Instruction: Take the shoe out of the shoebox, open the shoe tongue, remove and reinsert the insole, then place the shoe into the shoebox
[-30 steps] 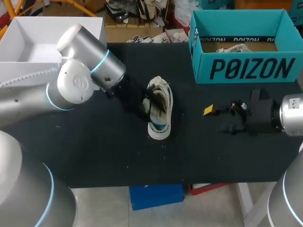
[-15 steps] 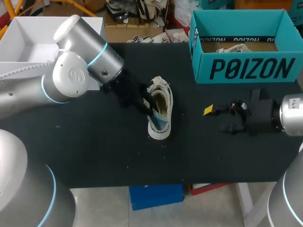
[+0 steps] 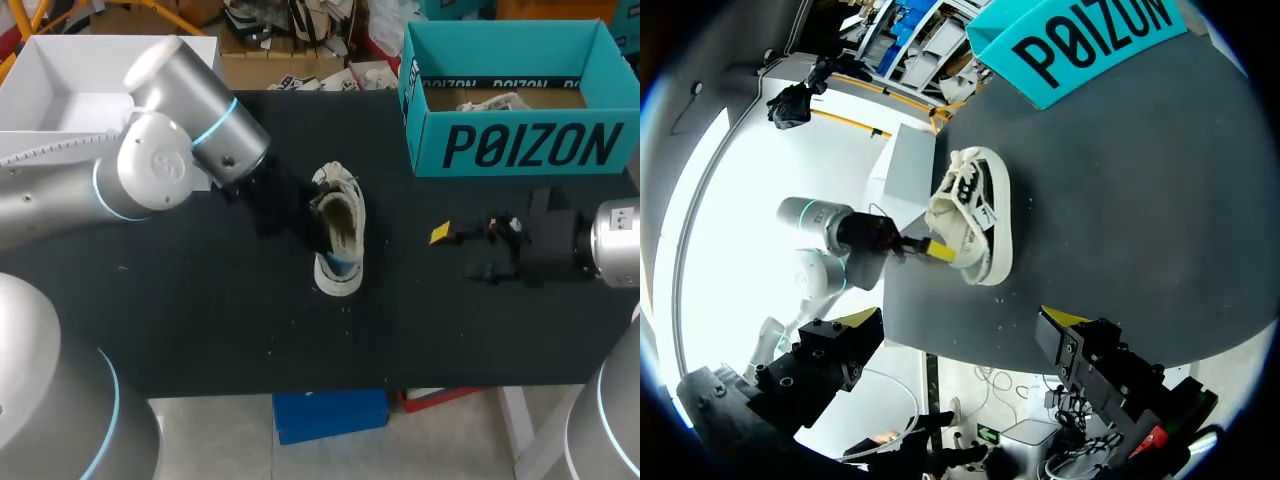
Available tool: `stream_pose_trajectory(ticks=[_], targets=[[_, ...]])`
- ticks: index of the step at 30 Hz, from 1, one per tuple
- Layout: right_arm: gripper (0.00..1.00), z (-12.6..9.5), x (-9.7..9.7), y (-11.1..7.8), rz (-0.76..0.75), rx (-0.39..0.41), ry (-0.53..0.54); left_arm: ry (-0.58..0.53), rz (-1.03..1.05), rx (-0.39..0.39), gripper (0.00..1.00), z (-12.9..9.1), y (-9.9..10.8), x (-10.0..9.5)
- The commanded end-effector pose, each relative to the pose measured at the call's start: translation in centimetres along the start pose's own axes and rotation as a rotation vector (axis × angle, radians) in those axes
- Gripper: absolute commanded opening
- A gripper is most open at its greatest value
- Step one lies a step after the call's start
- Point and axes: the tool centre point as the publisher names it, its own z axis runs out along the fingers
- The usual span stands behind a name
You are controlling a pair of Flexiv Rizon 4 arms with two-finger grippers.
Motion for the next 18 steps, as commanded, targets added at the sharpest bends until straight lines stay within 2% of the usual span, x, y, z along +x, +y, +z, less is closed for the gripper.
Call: stream_pose_trajectory(ticks=[1,3,4,7,8,9,10,14,17,18], targets=[[1.0,0.1,0.1,0.0,0.001,-0.001,-0.002,0.006,-0.001,0.004,0.0,0.4,0.0,-0.1],[1.0,0.1,0.1,0.0,0.001,-0.001,-0.002,0.008,-0.003,0.01,0.0,0.4,-0.1,0.0],[1.0,0.1,0.1,0.0,0.001,-0.001,-0.002,0.008,-0.008,0.017,0.04,0.4,-0.2,0.1],[1.0,0.1,0.1,0.0,0.001,-0.001,-0.002,0.004,-0.013,0.021,0.45,-0.1,-0.3,0.2],[1.0,0.1,0.1,0.0,0.001,-0.001,-0.002,0.004,-0.014,0.021,0.67,-0.4,-0.4,0.2],[1.0,0.1,0.1,0.0,0.001,-0.001,-0.002,-0.007,-0.019,0.03,0.96,-0.7,-0.4,0.2],[1.0,0.1,0.1,0.0,0.001,-0.001,-0.002,-0.009,-0.02,0.037,1.0,-1.0,-0.5,0.2],[1.0,0.1,0.1,0.0,0.001,-0.001,-0.002,-0.024,-0.025,0.055,1.0,-2.5,-0.6,-0.1],[1.0,0.1,0.1,0.0,0.001,-0.001,-0.002,-0.02,-0.023,0.052,0.81,-3.2,-0.5,-0.4],[1.0,0.1,0.1,0.0,0.001,-0.001,-0.002,-0.011,-0.019,0.042,0.7,-3.3,-0.4,-0.5]])
